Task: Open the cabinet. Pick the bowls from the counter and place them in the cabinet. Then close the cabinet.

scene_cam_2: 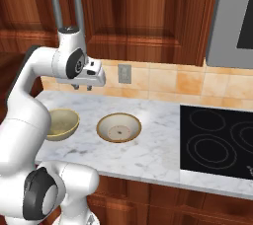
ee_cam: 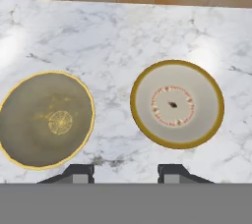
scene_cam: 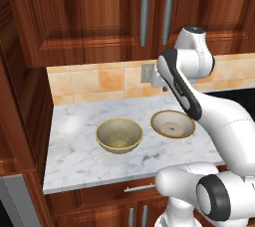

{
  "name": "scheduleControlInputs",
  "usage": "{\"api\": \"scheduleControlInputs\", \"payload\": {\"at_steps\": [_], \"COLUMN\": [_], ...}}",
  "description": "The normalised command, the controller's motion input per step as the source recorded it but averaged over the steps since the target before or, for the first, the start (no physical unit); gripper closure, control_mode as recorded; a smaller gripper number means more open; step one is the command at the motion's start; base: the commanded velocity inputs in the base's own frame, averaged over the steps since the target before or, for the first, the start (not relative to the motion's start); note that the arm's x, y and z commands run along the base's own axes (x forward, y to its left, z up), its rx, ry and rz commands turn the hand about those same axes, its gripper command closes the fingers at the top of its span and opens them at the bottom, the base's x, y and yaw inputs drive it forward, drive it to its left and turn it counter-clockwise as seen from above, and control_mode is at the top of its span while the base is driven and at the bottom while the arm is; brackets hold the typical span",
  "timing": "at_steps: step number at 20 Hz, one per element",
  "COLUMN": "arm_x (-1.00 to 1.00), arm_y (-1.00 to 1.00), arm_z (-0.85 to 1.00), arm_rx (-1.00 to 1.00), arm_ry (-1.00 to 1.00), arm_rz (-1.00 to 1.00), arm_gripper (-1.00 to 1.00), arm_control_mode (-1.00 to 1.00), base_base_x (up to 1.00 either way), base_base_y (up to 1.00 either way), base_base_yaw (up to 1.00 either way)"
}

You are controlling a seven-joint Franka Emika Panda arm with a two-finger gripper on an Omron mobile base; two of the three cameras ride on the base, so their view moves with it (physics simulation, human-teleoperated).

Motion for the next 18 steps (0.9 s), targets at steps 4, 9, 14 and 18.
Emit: {"api": "scheduleControlInputs", "payload": {"at_steps": [4, 9, 14, 18], "arm_x": [-0.18, -0.5, -0.54, -0.33], "arm_y": [0.08, 0.06, 0.0, 0.0], "arm_z": [0.0, 0.01, 0.08, 0.29], "arm_rx": [-0.01, -0.04, -0.03, -0.02], "arm_ry": [-0.04, -0.14, -0.21, -0.24], "arm_rz": [0.0, 0.0, 0.0, 0.0], "arm_gripper": [-1.0, -1.0, -1.0, -1.0], "arm_control_mode": [-1.0, -1.0, -1.0, -1.0], "base_base_x": [0.0, 0.0, 0.0, 0.0], "base_base_y": [0.0, 0.0, 0.0, 0.0], "base_base_yaw": [0.0, 0.0, 0.0, 0.0]}}
